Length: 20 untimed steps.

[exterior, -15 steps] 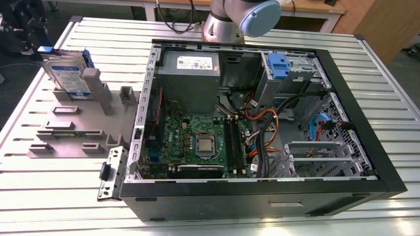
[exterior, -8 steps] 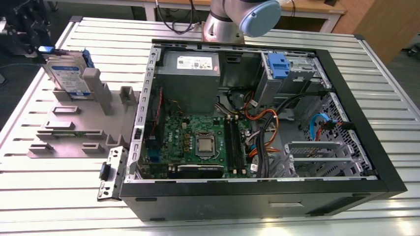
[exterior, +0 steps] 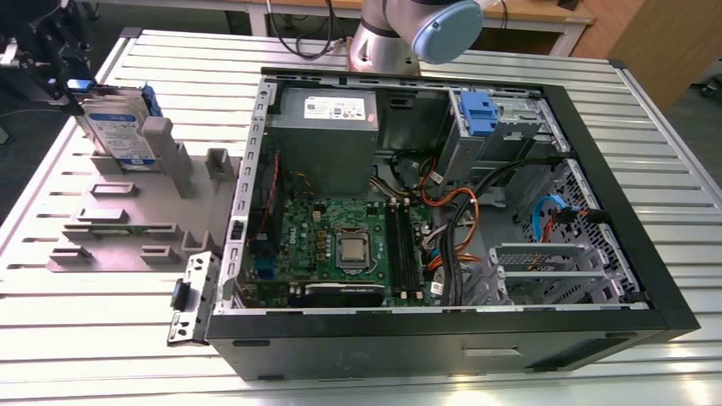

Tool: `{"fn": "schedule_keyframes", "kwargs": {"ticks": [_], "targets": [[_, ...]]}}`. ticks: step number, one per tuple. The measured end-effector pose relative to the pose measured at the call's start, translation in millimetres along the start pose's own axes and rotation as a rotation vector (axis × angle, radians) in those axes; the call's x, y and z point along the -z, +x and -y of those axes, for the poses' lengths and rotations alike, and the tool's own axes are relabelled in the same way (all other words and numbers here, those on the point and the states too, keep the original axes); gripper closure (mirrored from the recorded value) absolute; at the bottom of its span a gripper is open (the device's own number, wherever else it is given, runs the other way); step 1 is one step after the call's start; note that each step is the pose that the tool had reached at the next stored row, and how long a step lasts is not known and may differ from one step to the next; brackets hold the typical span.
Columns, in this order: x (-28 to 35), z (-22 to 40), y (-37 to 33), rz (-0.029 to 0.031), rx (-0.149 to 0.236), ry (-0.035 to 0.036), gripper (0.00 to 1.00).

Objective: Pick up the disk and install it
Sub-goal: 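Pick up the disk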

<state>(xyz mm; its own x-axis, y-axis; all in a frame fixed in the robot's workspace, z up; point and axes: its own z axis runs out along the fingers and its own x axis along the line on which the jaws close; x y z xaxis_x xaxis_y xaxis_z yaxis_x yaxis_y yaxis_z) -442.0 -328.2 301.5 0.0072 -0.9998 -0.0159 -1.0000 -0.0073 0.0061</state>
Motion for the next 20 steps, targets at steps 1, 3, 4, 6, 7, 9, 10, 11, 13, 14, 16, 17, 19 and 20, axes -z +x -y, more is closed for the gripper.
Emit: {"fn": "schedule_keyframes", "kwargs": {"ticks": [1,3,4,6,7,9,10,11,13,14,16,17,19,20], "targets": [[-1.5,0.0,0.0,0.001,0.0,-0.0002,0.41],[-4.3,0.0,0.1,0.0035,0.001,-0.0002,0.41],[-5.4,-0.1,0.1,0.0048,0.002,-0.0003,0.41],[-7.5,0.0,0.1,0.005,0.003,-0.0003,0.41],[-8.4,-0.1,0.2,0.0051,0.003,-0.0003,0.43],[-9.9,-0.2,0.2,0.0051,0.004,-0.0003,0.49],[-10.2,-0.4,0.3,0.005,0.004,-0.0004,0.49],[-10.2,-0.5,0.3,0.0049,0.004,-0.0006,0.49],[-10.3,-0.5,0.2,0.005,0.004,-0.0005,0.49],[-10.4,-0.5,0.2,0.005,0.004,-0.0003,0.49],[-10.4,-0.5,0.2,0.005,0.004,-0.0003,0.49],[-10.4,-0.5,0.2,0.005,0.004,-0.0003,0.49],[-10.4,-0.5,0.2,0.005,0.004,-0.0003,0.49],[-10.4,-0.5,0.2,0.005,0.004,-0.0003,0.49]]}}
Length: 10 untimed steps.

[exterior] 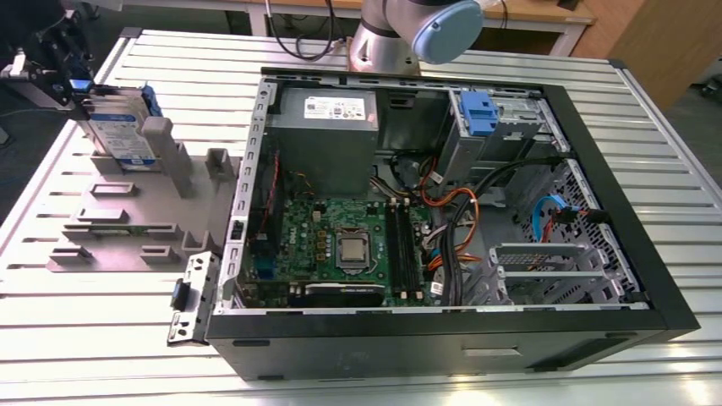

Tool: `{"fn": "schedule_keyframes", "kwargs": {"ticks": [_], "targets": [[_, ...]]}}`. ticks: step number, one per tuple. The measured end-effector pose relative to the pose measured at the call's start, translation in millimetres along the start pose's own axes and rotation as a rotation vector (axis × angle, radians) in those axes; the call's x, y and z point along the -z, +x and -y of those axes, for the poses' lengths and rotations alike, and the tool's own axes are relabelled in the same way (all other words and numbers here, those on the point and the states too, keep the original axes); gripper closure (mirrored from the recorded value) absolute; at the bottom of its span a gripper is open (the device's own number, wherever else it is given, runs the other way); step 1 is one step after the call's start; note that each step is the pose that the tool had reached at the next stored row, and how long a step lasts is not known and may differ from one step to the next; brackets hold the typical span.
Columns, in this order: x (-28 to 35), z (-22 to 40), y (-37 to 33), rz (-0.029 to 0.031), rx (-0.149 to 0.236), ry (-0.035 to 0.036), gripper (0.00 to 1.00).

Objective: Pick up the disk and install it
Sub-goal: 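Pick up the disk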

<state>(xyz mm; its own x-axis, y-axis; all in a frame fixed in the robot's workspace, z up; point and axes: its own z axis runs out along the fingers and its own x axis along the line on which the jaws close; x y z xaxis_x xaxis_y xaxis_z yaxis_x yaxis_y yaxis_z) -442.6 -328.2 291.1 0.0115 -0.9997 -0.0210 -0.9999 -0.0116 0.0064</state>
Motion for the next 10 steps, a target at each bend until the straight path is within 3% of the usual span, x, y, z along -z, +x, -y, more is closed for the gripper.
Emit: {"fn": "schedule_keyframes", "kwargs": {"ticks": [6,7,10], "targets": [[-0.1,0.0,0.0,0.0,0.0,0.0,0.51],[-0.1,0.0,0.0,0.0,0.0,0.0001,0.58],[-0.2,0.0,0.1,0.0001,0.0,0.0002,0.58]]}}
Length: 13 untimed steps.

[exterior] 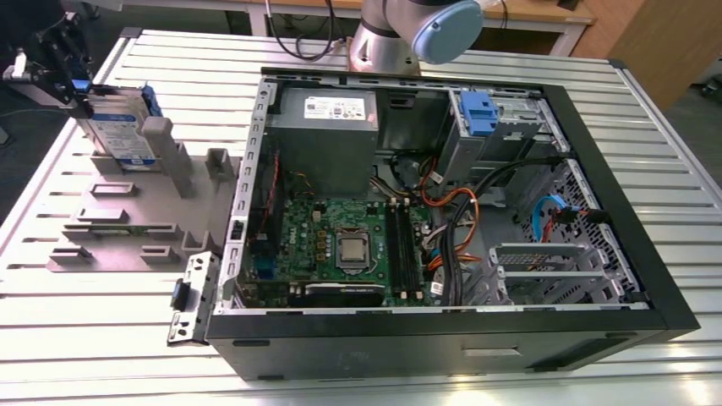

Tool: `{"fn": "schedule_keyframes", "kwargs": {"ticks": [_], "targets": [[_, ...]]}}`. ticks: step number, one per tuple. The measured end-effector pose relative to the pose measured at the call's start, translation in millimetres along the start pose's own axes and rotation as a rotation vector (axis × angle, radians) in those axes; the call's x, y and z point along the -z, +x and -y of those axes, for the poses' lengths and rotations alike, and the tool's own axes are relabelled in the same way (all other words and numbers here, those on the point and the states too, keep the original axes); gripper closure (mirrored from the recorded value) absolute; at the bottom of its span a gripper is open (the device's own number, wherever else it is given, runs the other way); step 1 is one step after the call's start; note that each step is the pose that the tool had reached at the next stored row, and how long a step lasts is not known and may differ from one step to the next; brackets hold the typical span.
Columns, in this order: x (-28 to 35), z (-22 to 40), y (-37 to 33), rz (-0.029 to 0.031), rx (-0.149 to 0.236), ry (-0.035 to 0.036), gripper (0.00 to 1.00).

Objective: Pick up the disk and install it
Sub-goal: 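Pick up the disk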

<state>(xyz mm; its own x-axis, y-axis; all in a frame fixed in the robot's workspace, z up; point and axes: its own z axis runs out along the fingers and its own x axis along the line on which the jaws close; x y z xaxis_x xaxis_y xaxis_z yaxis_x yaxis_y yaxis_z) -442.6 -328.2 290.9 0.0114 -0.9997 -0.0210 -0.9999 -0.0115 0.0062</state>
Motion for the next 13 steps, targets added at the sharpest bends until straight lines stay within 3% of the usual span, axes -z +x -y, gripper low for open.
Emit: {"fn": "schedule_keyframes", "kwargs": {"ticks": [13], "targets": [[-1.3,0.6,0.3,0.0,-0.01,-0.0004,0.58]]}}
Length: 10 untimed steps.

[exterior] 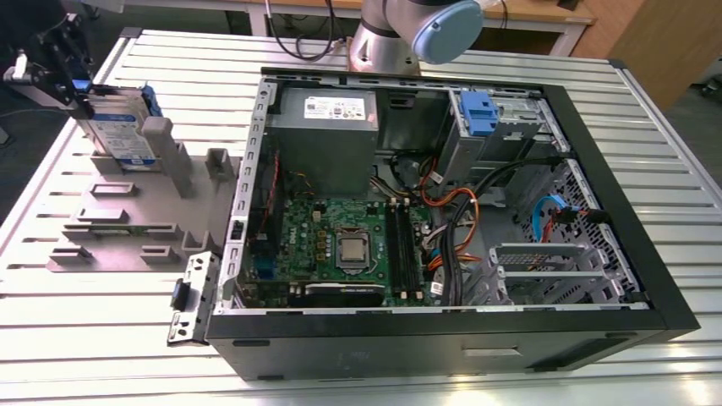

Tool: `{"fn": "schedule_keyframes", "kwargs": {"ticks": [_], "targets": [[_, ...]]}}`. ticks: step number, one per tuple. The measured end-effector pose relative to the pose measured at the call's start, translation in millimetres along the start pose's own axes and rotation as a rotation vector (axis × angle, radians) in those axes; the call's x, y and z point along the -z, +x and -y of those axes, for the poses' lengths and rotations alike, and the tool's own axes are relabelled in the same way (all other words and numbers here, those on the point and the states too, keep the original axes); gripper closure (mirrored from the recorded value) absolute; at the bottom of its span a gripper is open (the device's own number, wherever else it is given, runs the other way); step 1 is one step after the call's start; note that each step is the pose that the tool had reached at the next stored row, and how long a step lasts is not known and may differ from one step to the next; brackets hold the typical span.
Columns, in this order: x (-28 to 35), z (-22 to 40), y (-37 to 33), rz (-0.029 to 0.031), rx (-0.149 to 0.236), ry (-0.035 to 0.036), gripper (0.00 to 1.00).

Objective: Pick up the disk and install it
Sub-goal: 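Pick up the disk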

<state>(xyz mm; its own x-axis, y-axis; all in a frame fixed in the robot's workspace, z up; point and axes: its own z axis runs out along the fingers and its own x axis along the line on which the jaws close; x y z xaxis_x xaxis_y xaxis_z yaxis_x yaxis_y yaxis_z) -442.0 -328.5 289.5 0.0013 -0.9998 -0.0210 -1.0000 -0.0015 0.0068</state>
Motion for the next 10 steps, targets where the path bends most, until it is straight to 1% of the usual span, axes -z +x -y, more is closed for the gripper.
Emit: {"fn": "schedule_keyframes", "kwargs": {"ticks": [7,8,10], "targets": [[-0.4,0.0,0.0,0.0,0.0,0.0,0.58],[-0.4,0.0,0.0,-0.0001,0.0,0.0,0.59],[-0.4,0.0,0.0,-0.0001,0.0,-0.0001,0.59]]}}
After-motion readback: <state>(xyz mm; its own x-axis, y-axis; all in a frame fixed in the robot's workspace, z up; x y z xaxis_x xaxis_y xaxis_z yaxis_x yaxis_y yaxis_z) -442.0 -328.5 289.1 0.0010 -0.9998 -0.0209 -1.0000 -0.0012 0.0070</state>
